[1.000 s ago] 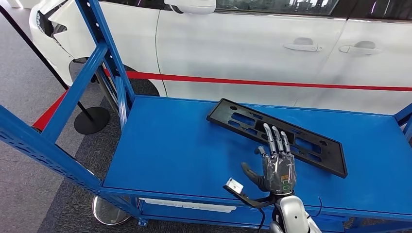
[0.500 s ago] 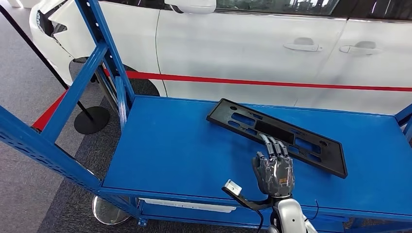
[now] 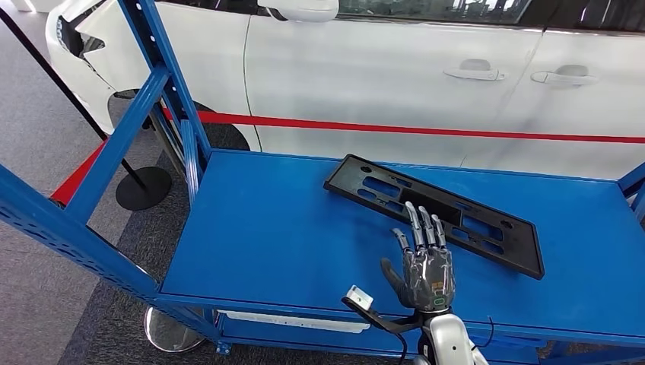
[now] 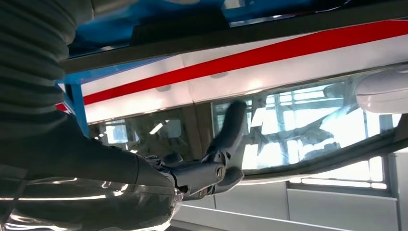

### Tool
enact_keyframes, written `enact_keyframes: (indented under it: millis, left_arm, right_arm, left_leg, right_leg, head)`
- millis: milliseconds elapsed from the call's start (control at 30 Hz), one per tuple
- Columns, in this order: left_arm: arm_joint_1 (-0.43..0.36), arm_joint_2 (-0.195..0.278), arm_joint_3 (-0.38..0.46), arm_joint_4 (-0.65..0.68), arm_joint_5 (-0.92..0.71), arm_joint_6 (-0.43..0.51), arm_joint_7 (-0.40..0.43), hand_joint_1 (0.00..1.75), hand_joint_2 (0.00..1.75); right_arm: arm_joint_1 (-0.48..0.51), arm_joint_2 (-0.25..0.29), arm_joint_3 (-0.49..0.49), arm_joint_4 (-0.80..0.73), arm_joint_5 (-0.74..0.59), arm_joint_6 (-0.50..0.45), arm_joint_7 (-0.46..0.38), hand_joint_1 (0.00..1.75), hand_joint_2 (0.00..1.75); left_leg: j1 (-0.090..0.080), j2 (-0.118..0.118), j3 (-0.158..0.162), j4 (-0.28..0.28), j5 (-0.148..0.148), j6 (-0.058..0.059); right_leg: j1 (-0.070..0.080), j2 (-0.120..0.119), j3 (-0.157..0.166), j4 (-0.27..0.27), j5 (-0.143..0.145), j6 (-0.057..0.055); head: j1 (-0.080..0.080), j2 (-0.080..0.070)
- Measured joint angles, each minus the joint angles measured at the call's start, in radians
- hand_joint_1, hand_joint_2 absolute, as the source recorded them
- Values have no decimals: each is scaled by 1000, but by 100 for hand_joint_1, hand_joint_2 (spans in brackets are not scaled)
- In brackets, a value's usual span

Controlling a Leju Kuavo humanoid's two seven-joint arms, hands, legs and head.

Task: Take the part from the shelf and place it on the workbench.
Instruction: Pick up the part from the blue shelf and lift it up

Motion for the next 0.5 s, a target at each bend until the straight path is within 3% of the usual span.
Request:
enact_keyframes:
  millis: [133,500]
  left_arm:
    - [0,0,0,0,-1,0,1,0,175]
    - [0,0,0,0,-5,2,4,0,175]
  right_arm:
    - [0,-2,0,0,0,0,8,0,0]
    - [-5,-10,0,14,0,0,53,0,0]
  left_leg:
    - [0,0,0,0,0,0]
    - [0,0,0,0,0,0]
  right_leg:
    - [0,0,0,0,0,0]
    - [0,0,0,0,0,0]
  head:
    - [0,0]
    - [0,0]
